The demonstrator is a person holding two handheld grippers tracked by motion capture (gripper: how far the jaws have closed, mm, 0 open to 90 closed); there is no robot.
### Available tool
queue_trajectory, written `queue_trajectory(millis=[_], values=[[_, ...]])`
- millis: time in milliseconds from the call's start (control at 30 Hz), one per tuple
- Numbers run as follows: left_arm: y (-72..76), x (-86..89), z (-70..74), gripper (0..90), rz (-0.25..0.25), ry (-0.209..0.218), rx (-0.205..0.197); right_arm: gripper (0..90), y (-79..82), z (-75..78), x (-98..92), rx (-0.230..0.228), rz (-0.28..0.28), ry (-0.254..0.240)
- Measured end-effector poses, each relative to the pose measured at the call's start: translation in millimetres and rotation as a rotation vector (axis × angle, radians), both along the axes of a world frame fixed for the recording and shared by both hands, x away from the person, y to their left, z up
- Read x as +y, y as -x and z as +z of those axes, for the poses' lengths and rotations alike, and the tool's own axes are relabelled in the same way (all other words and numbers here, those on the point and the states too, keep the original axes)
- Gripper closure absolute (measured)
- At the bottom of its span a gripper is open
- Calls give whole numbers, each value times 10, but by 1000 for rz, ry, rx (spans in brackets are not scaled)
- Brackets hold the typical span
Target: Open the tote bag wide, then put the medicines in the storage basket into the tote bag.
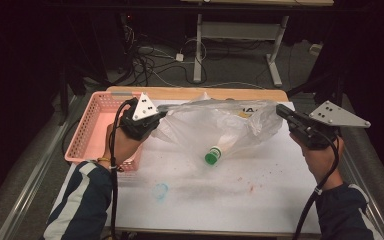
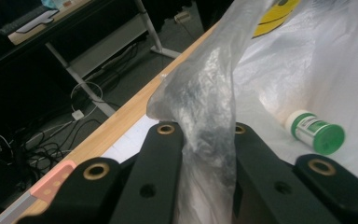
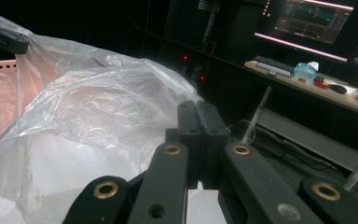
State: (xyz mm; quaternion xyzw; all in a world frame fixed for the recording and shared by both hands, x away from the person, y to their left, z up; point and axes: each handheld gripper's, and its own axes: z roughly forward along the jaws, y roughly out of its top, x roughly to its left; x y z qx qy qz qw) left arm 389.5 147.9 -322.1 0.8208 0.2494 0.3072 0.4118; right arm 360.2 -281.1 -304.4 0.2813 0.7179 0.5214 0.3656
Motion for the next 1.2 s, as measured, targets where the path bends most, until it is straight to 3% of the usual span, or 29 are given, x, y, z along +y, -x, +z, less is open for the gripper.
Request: queue_trajectory(millis=[233,767,967,1200], values=[[-11,-15,-26,880,-12,3,-11,900,-77,-11,33,8,-9,-9],[-230,-73,-106,880,-58,43,-24,900,-344,-77,70,37,-37,-22],[-90,18,17,881,-47,71,-62,900,-221,62,167,19,-20,-35],[138,123,362,881,-46,103,-140,900,103,367,277,-64,26,-26]])
